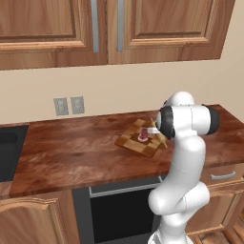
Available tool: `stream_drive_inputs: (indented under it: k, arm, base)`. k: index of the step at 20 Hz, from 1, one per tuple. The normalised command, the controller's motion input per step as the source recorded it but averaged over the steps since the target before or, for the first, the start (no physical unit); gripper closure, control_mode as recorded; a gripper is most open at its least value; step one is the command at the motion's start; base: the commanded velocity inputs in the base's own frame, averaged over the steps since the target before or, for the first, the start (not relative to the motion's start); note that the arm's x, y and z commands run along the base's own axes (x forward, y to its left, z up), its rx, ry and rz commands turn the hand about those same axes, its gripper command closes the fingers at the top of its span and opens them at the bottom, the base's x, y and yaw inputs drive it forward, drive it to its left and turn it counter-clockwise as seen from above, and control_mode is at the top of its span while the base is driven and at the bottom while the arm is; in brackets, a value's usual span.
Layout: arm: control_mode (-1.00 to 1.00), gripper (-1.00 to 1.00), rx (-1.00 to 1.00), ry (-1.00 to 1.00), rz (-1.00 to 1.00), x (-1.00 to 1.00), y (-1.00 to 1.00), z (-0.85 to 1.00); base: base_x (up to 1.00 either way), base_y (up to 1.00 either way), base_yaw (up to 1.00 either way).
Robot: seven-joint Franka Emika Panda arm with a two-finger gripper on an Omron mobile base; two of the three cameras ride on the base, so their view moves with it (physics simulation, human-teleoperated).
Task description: Open the cabinet, retrieve the rolling pin, and place it next to the meat on the cutting board to prepare for tenderizing.
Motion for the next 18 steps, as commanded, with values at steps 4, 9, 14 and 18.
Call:
stream_drive_inputs:
  k: [4, 9, 14, 18]
  arm:
    - [-1.0, 1.0, 0.0, 0.0, 0.05, 0.19, -0.14, 0.0]
    - [-1.0, -1.0, 0.0, 0.0, 0.03, 0.12, -0.03, -0.06]
    - [-1.0, -1.0, 0.0, 0.0, 0.02, 0.07, 0.0, -0.01]
    - [-1.0, -1.0, 0.0, 0.0, 0.04, 0.0, 0.0, 0.01]
  base:
    - [0.0, 0.0, 0.0]
    - [0.0, 0.0, 0.0]
    - [0.0, 0.0, 0.0]
    - [0.0, 0.0, 0.0]
